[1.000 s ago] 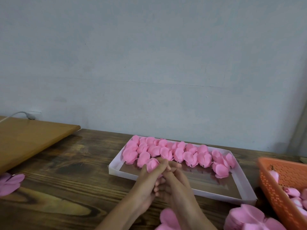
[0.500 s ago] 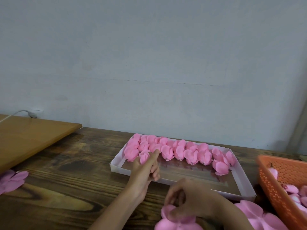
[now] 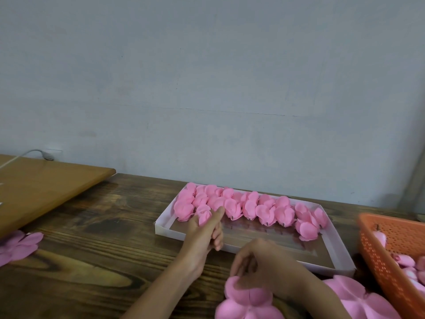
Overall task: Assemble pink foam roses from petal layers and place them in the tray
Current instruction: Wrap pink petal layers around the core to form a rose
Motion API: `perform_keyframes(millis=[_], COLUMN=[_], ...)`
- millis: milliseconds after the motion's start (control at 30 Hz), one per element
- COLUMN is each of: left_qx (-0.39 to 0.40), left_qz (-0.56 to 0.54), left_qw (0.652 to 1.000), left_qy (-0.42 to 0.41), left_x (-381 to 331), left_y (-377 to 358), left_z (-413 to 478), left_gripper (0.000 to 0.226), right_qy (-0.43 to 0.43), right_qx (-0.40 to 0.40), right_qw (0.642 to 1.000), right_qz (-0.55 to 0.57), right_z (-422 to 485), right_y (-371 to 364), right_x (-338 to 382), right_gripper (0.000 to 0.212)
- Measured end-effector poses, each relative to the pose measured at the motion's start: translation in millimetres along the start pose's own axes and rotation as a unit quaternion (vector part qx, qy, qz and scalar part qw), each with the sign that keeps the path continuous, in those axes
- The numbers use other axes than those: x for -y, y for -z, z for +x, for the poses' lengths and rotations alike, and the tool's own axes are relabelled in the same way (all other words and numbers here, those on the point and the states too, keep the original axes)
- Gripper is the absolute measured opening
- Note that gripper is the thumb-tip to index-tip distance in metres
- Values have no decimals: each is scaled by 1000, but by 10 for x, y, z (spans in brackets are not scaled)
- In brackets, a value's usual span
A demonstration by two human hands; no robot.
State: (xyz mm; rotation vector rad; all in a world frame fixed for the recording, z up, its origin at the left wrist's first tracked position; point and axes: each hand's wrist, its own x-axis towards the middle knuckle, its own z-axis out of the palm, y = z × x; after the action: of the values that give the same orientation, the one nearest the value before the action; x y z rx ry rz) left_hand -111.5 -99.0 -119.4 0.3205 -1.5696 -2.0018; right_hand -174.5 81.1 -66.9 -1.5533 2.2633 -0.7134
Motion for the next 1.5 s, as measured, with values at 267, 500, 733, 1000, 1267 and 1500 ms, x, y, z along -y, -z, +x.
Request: perform_keyframes(millis=[267, 500, 733, 1000, 1267, 1500], left_qx=[-3, -3, -13, 10, 7, 6], left_qz=[11, 16, 11, 10, 4, -75], left_qw=[1000, 1000, 1000, 1000, 1000, 996], left_qy=[3, 7, 0, -4, -1, -39], left_x=[-14, -16, -57, -54, -83, -243], left_y=[5, 9, -4, -9, -27, -69], left_z=[-7, -15, -23, -30, -49, -98], left_gripper=[62, 62, 58, 53, 56, 61], right_qy=[6, -6, -10, -47, -33, -107], right_qx=[-16, -32, -58, -29, -20, -156], right_qw=[1000, 999, 994, 992, 979, 896], right_qz=[-26, -40, 87, 117, 199, 403], right_z=[-14, -31, -29, -42, -53, 67], right_y=[9, 37, 32, 63, 40, -11], right_x=[8, -26, -3, -30, -18, -26], right_gripper=[6, 4, 6, 22, 22, 15])
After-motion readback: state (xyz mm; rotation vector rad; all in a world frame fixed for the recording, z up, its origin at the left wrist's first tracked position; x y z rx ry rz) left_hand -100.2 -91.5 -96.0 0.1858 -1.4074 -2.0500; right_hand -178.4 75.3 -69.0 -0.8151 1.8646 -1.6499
